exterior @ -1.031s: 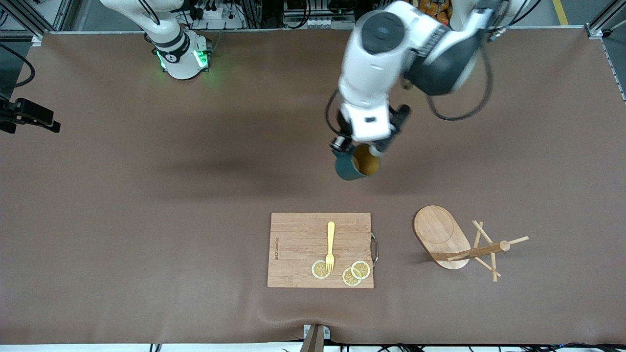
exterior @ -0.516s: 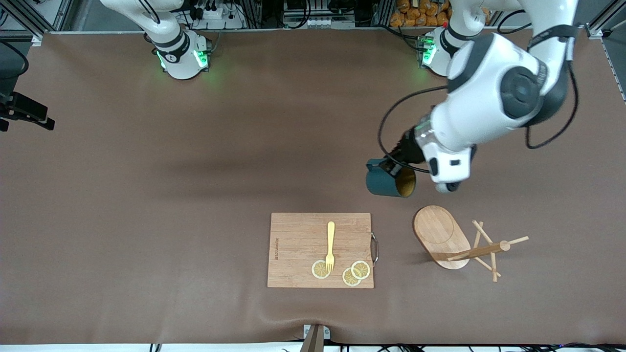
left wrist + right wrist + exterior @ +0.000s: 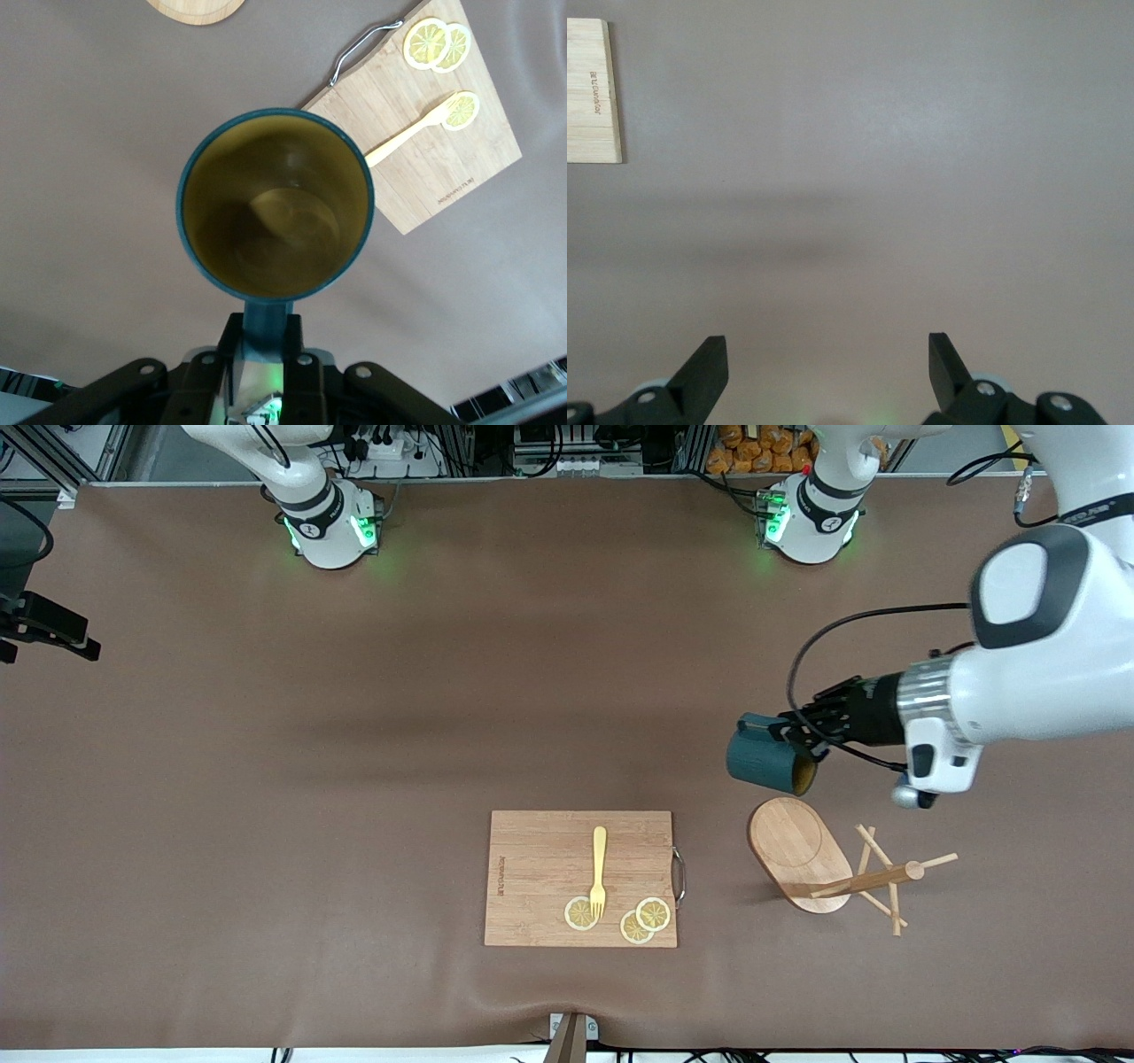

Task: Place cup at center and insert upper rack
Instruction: 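Carry the mug with the left gripper toward the wooden mug tree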

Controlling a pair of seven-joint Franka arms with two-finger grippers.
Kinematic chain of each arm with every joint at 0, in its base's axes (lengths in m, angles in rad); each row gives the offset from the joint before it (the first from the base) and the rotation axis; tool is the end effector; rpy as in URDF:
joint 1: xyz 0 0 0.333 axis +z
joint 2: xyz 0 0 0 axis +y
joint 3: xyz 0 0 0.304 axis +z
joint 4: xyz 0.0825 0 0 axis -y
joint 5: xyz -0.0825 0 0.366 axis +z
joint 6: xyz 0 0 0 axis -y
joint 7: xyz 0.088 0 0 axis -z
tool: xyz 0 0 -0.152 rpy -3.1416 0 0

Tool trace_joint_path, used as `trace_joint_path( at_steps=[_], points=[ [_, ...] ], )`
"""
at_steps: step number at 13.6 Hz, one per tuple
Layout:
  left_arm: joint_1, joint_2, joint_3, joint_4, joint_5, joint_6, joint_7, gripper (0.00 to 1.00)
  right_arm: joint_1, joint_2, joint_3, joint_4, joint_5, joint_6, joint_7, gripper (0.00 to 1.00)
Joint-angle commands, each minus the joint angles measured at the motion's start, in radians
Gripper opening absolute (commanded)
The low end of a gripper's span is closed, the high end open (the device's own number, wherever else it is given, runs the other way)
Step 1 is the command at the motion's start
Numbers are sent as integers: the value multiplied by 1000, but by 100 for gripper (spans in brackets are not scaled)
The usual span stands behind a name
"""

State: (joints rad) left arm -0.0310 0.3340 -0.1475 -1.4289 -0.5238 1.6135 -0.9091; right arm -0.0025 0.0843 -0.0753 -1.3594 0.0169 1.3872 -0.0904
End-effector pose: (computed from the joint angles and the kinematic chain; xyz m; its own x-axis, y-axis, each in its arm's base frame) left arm 0.5999 -0.1720 0.4659 0.6395 0.5721 -0.5135 0.7394 -0.6405 0.2073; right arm 0.5383 -0.0373 0.6006 0.9984 0.0157 -0.0551 0.0149 -0.9998 -0.0155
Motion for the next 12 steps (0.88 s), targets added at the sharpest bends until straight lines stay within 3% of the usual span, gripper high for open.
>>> trace_joint_path(
  at_steps=[1, 6, 12],
  points=[
    [78, -10, -12, -18, -91, -26, 82, 0, 7, -14, -3, -1, 5, -8, 12, 100],
    [212, 42, -10, -18, -263, -112, 234, 0, 9, -14, -3, -1, 5, -8, 12, 100],
    [244, 111, -10, -16, -354, -141, 341, 0, 9, -11, -6, -3, 5, -8, 14, 100]
  ],
)
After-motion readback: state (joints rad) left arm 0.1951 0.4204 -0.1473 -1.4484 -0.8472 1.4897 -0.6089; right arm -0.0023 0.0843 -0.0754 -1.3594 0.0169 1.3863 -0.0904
